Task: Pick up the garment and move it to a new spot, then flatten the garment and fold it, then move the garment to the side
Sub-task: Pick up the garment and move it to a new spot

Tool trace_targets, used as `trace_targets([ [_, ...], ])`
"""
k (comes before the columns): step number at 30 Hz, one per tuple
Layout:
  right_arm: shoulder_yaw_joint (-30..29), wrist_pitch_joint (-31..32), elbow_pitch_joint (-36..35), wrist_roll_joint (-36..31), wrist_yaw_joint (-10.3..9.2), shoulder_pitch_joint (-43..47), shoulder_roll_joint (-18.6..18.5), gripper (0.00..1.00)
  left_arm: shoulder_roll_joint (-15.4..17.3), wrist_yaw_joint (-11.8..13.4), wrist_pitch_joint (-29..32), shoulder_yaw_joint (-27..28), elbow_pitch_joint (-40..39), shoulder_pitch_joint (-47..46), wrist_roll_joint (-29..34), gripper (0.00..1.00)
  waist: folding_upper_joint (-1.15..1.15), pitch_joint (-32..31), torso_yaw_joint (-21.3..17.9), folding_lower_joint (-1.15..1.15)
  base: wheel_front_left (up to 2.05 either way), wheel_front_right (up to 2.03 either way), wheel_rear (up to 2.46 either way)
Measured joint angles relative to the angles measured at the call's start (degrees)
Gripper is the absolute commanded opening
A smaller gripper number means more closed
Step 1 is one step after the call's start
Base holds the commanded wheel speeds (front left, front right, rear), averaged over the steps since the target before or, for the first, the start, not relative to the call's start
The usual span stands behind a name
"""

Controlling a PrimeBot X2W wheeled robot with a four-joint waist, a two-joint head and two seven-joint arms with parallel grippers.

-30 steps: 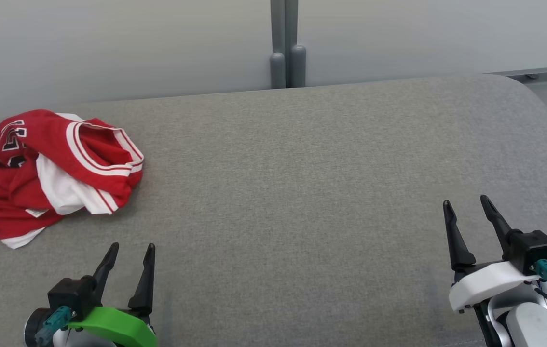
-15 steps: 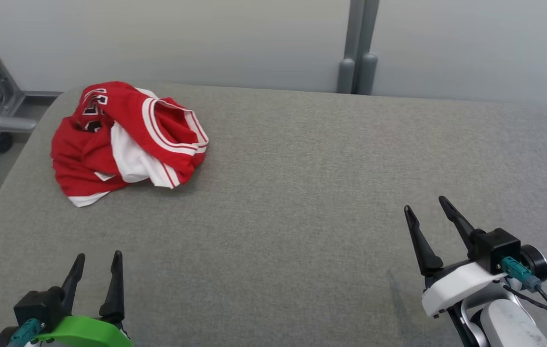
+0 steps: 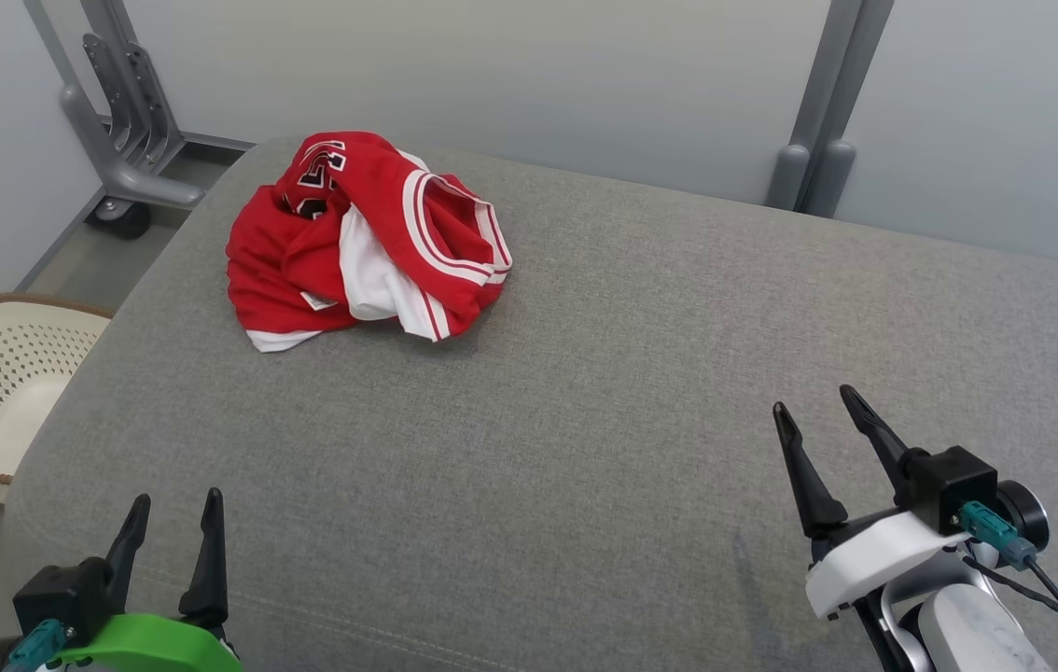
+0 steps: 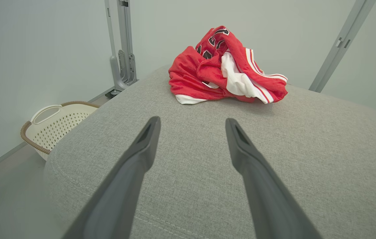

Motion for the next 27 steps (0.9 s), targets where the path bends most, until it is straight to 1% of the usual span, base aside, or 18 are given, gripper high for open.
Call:
trace_targets([
  [7,-0.13,0.0,-0.04,-0.43,0.05,-0.01,0.01,1.0,-0.04,0.0,0.0,0.01,-0.32,-0.02,-0.08,1.0,0.0,0.9,-0.44,0.0,0.0,0.0,0.0],
  [11,-0.14,0.0,-0.68,-0.8,0.07,-0.1,-0.16,1.0,-0.31,0.0,0.0,0.05,-0.47,-0.4,-1.77,1.0,0.0,2.16,-0.86,0.0,0.0,0.0,0.0],
  [16,-0.13,0.0,-2.26,-2.35,0.48,-1.47,-1.42,1.0,-0.54,0.0,0.64,-0.63,0.34,-5.94,-3.2,1.0,0.0,4.83,-1.46,0.0,0.0,0.0,0.0],
  [18,-0.14,0.0,-2.99,-2.7,0.49,-2.81,-2.01,1.0,-0.73,0.0,2.55,-0.48,0.74,-9.56,-4.12,1.0,0.0,6.14,-1.76,0.0,0.0,0.0,0.0],
  [21,-0.11,-0.08,-4.15,-3.03,0.67,-4.49,-2.32,1.0,-0.92,0.0,7.06,-0.76,1.53,-15.46,-5.94,1.0,0.0,8.24,-2.31,0.0,0.0,0.0,0.0],
  [25,0.11,-0.08,-4.95,-3.48,0.96,-5.8,-2.63,1.0,0.03,0.02,13.94,-1.43,3.67,-23.25,-6.16,1.0,0.0,11.17,-3.23,0.0,0.0,0.0,0.0],
  [27,0.44,-0.08,-5.31,-3.53,1.0,-6.49,-2.66,1.0,0.8,0.3,16.68,-0.66,4.56,-26.91,-6.58,1.0,0.0,12.67,-3.79,0.0,0.0,0.0,0.0],
])
